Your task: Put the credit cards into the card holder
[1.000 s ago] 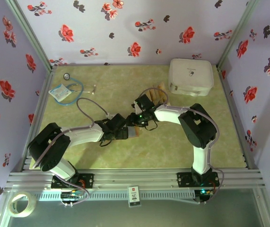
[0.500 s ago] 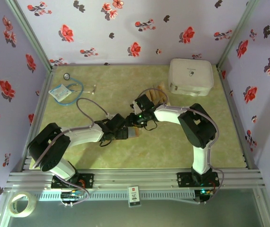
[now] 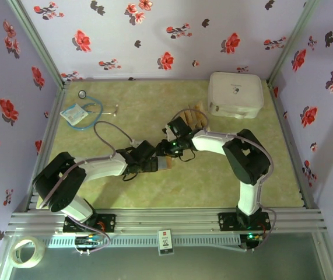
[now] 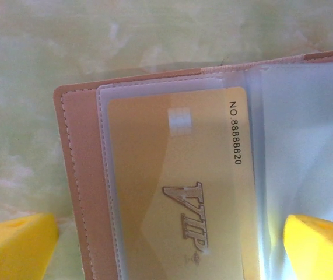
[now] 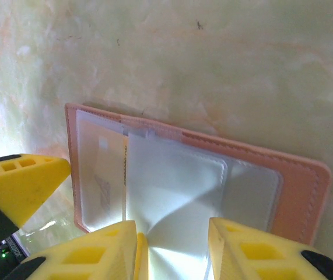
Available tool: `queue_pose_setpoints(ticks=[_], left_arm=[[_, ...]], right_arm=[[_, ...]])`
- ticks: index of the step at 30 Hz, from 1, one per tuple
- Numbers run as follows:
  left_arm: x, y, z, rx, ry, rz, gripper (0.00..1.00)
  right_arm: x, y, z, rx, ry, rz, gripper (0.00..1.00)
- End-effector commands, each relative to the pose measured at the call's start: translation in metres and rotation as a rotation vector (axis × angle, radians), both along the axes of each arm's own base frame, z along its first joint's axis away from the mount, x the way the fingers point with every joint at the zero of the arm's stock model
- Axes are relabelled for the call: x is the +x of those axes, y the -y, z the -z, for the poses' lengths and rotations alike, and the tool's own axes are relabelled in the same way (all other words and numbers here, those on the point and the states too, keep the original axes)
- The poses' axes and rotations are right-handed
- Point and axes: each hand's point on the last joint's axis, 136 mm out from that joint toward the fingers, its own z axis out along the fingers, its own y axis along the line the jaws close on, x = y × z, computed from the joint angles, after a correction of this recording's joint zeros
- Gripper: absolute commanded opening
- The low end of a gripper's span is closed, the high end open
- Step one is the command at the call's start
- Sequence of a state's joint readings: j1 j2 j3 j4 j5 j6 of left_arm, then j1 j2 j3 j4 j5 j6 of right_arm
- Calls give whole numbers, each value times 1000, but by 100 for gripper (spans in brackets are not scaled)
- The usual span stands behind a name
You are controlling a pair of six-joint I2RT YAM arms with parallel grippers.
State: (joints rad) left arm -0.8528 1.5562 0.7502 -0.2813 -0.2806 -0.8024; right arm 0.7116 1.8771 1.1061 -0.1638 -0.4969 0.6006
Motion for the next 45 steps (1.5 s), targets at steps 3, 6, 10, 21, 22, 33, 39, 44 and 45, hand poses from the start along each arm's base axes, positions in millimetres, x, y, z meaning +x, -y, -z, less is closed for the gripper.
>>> queue_pose_setpoints(ticks=[3, 6, 10, 21, 22, 33, 39, 44, 45], left_arm=[[-7, -11, 6, 40, -12, 0, 100], [-7, -11, 5, 37, -10, 0, 100], [-8, -12, 5, 38, -10, 0, 100], [-8, -12, 5, 38, -9, -1, 100], [-8, -13, 6, 37, -10, -1, 100], [-10, -14, 6, 37, -9, -2, 100], [-10, -15, 8, 40, -13, -4, 100], [-10, -14, 7, 38, -11, -4, 100], [-10, -14, 7, 36, -11, -4, 100]], right_arm=[[-6, 10, -9, -6, 4, 51, 37], [-13, 11, -6, 3, -13, 66, 37], [-19, 8, -2, 15, -32, 81, 36], [-12, 1, -5, 19, -11, 85, 33], [-8, 2, -9, 18, 2, 85, 33], [24, -1, -14, -4, 37, 77, 36], [25, -3, 1, -22, 14, 72, 36], [22, -1, 15, -39, -5, 73, 37], [21, -1, 18, -42, -11, 72, 38]])
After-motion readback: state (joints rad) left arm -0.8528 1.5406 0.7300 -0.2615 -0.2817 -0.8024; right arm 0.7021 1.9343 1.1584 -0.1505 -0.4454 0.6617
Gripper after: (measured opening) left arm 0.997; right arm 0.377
